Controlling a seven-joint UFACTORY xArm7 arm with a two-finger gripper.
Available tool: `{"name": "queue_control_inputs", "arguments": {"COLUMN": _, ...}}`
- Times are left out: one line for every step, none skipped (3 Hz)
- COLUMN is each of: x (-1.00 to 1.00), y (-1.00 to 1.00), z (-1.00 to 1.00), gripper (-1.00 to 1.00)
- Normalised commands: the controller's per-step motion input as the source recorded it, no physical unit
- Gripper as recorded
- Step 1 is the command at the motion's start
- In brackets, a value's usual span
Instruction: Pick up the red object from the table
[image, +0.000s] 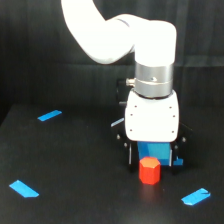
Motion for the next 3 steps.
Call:
{"name": "queue_control_inputs", "arguments": {"x": -0.15, "y": -0.36, "z": 0.01, "gripper": 0.98}}
{"name": "queue_control_inputs", "arguments": {"x": -0.02, "y": -0.19, "z": 0.02, "gripper": 0.92}}
{"name": "queue_control_inputs", "arguments": {"x": -0.09, "y": -0.17, "z": -0.04, "gripper": 0.92}}
